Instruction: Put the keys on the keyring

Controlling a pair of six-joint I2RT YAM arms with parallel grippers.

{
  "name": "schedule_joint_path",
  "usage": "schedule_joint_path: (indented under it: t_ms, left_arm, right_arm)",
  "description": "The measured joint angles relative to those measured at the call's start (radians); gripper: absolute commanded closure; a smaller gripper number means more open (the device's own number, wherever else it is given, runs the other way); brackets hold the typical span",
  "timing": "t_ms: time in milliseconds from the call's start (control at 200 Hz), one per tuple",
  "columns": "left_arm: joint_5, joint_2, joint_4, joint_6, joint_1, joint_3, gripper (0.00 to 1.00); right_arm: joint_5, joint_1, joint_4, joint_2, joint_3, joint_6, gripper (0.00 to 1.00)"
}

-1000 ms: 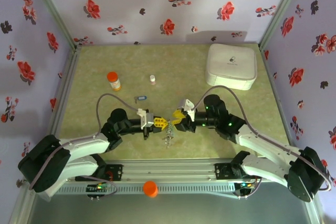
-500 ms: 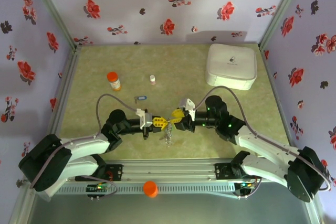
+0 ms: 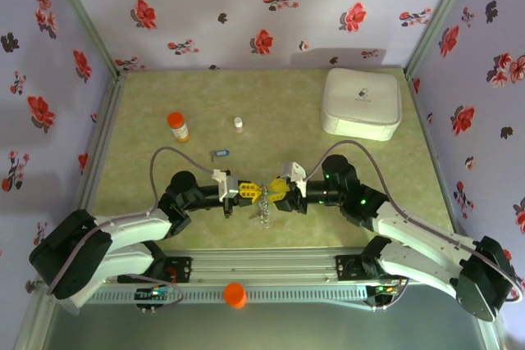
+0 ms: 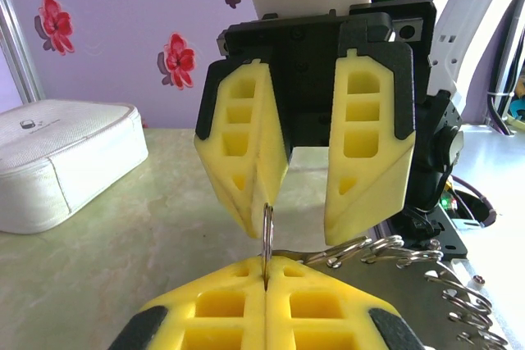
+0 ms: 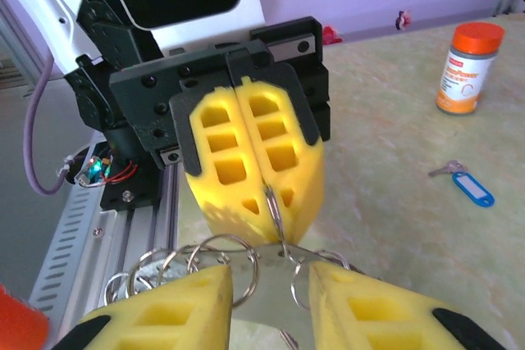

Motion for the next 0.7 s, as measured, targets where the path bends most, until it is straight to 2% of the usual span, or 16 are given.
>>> schedule_joint_path:
  t_ms: [130, 320, 390, 485, 530, 605, 660, 700]
  left_arm:
    - [0.0, 0.0, 0.0, -0.005, 0.0, 0.0, 1.0]
    - [0.001, 0.0, 0.0, -0.007, 0.0, 0.0, 1.0]
    - [0.0, -0.001, 0.0, -0.007, 0.0, -0.001, 1.0]
    - [0.0, -0.003, -0.001, -0.007, 0.0, -0.006, 1.0]
    - [0.0, -0.004, -0.001, -0.007, 0.0, -0.009, 1.0]
    - [-0.008, -0.01, -0.002, -0.005, 0.0, -0.012, 0.72]
    - [-0.025, -0.016, -0.004, -0.01, -0.001, -0.012, 0.64]
    - [-0.042, -0.027, -0.012, -0.006, 0.0, -0.012, 0.63]
  right_arm:
    - [0.002, 0.007, 0.029, 0.019, 0.0, 0.006, 0.81]
    - [0.015, 0.025, 0.052, 0.037, 0.005, 0.008, 0.82]
    - [0.024, 0.028, 0.055, 0.047, 0.009, 0.008, 0.87]
    - [0.032, 0.029, 0.061, 0.055, 0.01, 0.008, 1.0]
    - [0.035, 0.029, 0.059, 0.057, 0.01, 0.006, 1.0]
    - [0.041, 0.032, 0.05, 0.058, 0.016, 0.002, 1.0]
    - [0.047, 0.036, 0.022, 0.057, 0.031, -0.009, 1.0]
    - [0.055, 0.04, -0.008, 0.056, 0.047, -0.024, 1.0]
